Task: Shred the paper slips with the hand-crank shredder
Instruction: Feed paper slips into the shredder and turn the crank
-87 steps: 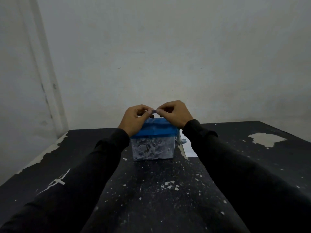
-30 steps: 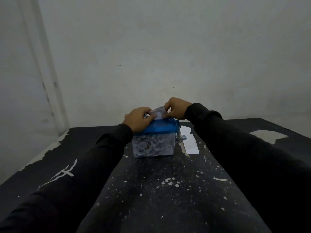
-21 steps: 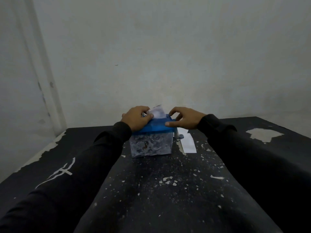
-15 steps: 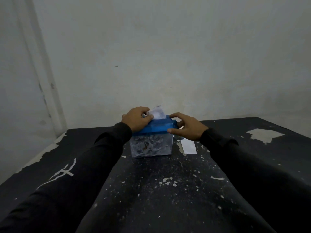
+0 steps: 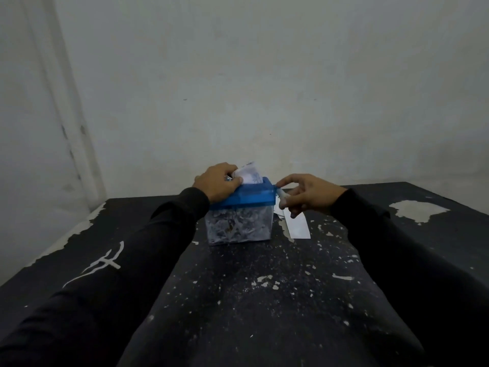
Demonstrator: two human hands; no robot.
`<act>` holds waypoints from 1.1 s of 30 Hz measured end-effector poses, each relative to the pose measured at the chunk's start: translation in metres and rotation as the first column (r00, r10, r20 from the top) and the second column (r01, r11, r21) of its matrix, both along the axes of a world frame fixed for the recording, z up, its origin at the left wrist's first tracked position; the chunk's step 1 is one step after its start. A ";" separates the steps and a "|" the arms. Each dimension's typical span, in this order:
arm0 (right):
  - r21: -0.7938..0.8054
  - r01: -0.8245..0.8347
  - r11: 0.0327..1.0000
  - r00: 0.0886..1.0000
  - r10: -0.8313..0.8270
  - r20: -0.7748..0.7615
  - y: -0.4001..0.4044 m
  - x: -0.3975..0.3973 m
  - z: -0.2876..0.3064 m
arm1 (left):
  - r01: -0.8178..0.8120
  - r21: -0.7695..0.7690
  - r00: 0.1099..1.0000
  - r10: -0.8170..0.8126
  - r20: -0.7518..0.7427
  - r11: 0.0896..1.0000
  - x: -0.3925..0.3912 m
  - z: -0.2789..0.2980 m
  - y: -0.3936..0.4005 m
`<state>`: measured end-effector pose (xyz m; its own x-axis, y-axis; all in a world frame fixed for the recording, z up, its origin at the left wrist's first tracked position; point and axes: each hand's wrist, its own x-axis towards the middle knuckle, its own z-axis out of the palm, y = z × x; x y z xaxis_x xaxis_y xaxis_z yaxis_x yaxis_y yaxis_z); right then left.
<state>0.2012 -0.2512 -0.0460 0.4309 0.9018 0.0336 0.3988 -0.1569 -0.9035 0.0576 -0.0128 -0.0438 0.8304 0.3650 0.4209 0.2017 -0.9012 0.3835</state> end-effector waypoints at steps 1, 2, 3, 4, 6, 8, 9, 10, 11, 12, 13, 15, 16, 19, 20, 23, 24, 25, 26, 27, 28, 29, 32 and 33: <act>0.033 -0.027 0.999 0.999 0.028 -0.023 -0.003 0.001 -0.001 | -0.008 -0.001 1.000 0.008 -0.010 1.000 0.001 0.001 0.001; 0.073 -0.043 0.996 0.999 0.046 -0.028 -0.003 0.001 -0.001 | -0.014 -0.003 1.000 0.014 -0.018 1.000 0.001 0.002 0.001; 0.115 -0.042 0.992 0.999 0.044 -0.016 -0.001 0.002 0.000 | -0.017 -0.007 1.000 0.017 -0.022 1.000 0.001 0.002 0.002; 0.153 -0.026 0.988 1.000 0.025 0.007 0.001 0.002 0.002 | -0.017 -0.008 1.000 0.017 -0.022 1.000 0.001 0.003 0.002; 0.194 0.010 0.981 0.999 -0.018 0.039 0.008 0.005 0.009 | -0.012 -0.014 1.000 0.012 -0.019 1.000 0.000 0.003 0.001; 0.204 0.026 0.979 0.998 -0.037 0.048 0.014 0.008 0.014 | -0.006 -0.009 1.000 0.006 -0.024 1.000 -0.002 0.004 -0.002; 0.203 0.032 0.979 0.998 -0.043 0.050 0.016 0.010 0.015 | 0.000 0.002 1.000 0.000 -0.026 1.000 -0.003 0.003 -0.003; 0.203 0.042 0.978 0.997 -0.053 0.049 0.018 0.013 0.015 | 0.013 0.011 1.000 -0.012 -0.025 1.000 -0.003 0.003 -0.005; 0.204 0.055 0.977 0.997 -0.067 0.050 0.020 0.015 0.016 | 0.024 0.009 0.999 -0.024 -0.021 1.000 -0.003 0.002 -0.006; 0.204 0.076 0.976 0.995 -0.089 0.055 0.025 0.017 0.018 | 0.038 0.001 0.999 -0.038 -0.011 0.999 -0.004 0.002 -0.006; 0.199 0.100 0.975 0.991 -0.115 0.066 0.030 0.019 0.020 | 0.046 -0.011 0.999 -0.046 0.004 0.999 -0.005 0.001 -0.005; 0.178 0.148 0.973 0.983 -0.165 0.082 0.041 0.022 0.023 | 0.064 -0.034 0.998 -0.063 0.030 0.997 -0.007 0.000 -0.003; 0.177 0.173 0.969 0.980 -0.188 0.070 0.046 0.025 0.023 | 0.073 -0.042 0.997 -0.072 0.029 0.996 -0.008 0.001 -0.004; 0.230 0.258 0.938 0.961 -0.273 0.034 0.062 0.030 0.018 | 0.087 -0.073 0.996 -0.089 -0.022 0.994 -0.013 0.001 -0.007; 0.250 0.299 0.921 0.946 -0.320 0.044 0.067 0.031 0.014 | 0.091 -0.081 0.995 -0.094 -0.030 0.993 -0.015 0.000 -0.006; 0.281 0.415 0.865 0.875 -0.465 0.138 0.083 0.032 -0.001 | 0.060 -0.059 0.997 -0.063 -0.040 0.996 -0.017 -0.003 -0.004; 0.269 0.441 0.856 0.855 -0.492 0.164 0.085 0.032 -0.008 | 0.048 -0.056 0.998 -0.050 -0.041 0.997 -0.016 -0.004 -0.004; 0.247 0.461 0.852 0.842 -0.508 0.182 0.086 0.031 -0.014 | 0.034 -0.059 0.998 -0.037 -0.041 0.998 -0.015 -0.006 -0.004; 0.214 0.477 0.852 0.833 -0.516 0.197 0.084 0.030 -0.020 | 0.019 -0.062 0.999 -0.022 -0.044 0.998 -0.015 -0.006 -0.004; 0.175 0.488 0.855 0.830 -0.517 0.210 0.082 0.028 -0.026 | 0.001 -0.063 0.998 -0.005 -0.056 0.998 -0.016 -0.006 -0.003; 0.124 0.491 0.863 0.832 -0.506 0.227 0.077 0.026 -0.032 | -0.013 -0.068 0.997 0.008 -0.074 0.998 -0.017 -0.006 -0.003; 0.060 0.485 0.872 0.840 -0.484 0.244 0.071 0.022 -0.038 | -0.024 -0.079 0.996 0.017 -0.091 0.997 -0.017 -0.005 -0.002; -0.066 0.456 0.887 0.866 -0.426 0.264 0.050 0.007 -0.056 | -0.023 -0.110 0.994 0.010 -0.111 0.994 -0.015 -0.005 0.000; -0.055 0.450 0.891 0.870 -0.424 0.252 0.042 0.001 -0.060 | -0.020 -0.119 0.994 0.007 -0.108 0.993 -0.014 -0.005 0.000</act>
